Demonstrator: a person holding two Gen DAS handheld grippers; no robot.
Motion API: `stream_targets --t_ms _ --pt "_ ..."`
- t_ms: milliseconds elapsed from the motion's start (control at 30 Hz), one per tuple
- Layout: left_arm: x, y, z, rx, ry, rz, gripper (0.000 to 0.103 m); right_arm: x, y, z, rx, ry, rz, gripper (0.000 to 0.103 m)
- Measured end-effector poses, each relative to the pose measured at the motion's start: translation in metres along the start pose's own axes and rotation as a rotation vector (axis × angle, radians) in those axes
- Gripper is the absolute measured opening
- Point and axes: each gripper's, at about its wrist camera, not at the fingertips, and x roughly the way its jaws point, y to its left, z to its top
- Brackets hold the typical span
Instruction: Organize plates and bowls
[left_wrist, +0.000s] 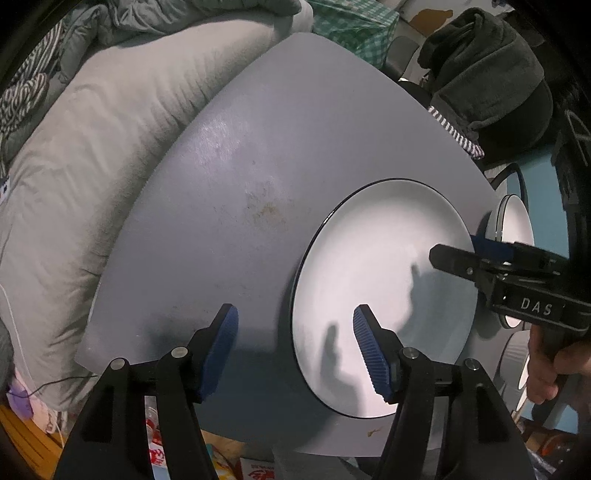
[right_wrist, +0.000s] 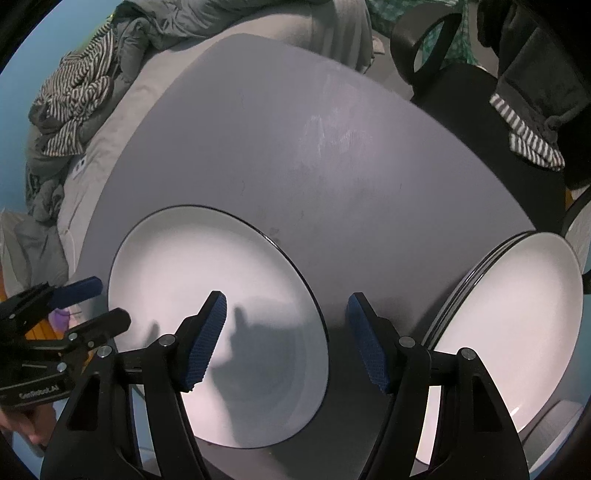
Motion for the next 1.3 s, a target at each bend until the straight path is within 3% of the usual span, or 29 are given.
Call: stream_targets --t_ms 133,267,567,800,900,1167,1300 --pt "0.002 0.0 0.001 -0.006 0.009 -0.013 0.066 0.003 -0.003 -0.005 0.02 0.004 0.013 0.069" --pt "0.005 0.0 0.002 -0.011 0.015 -0.021 0.066 0.006 -0.007 -0.009 0.049 0.006 0.039 0.057" --pt "0.01 0.006 0.003 0.001 0.032 -0.023 0.063 0.004 -0.019 -0.025 0.131 -0.036 0.071 0.043" --pt "0.013 0.004 0.003 0.033 0.056 -0.026 0.051 0.005 -0.021 -0.037 0.161 -0.028 0.066 0.023" --pt "0.012 0.003 0.003 0.06 0.06 -0.02 0.046 0.004 -0.025 -0.042 0.191 -0.033 0.087 0.019" --pt "0.015 -0.002 0.006 0.139 0.078 0.008 0.027 0.01 -0.032 -0.062 0.287 -0.031 0.195 0.014" --pt "0.017 -0.003 0.008 0.145 0.079 0.009 0.022 0.012 -0.036 -0.063 0.334 -0.032 0.222 0.014"
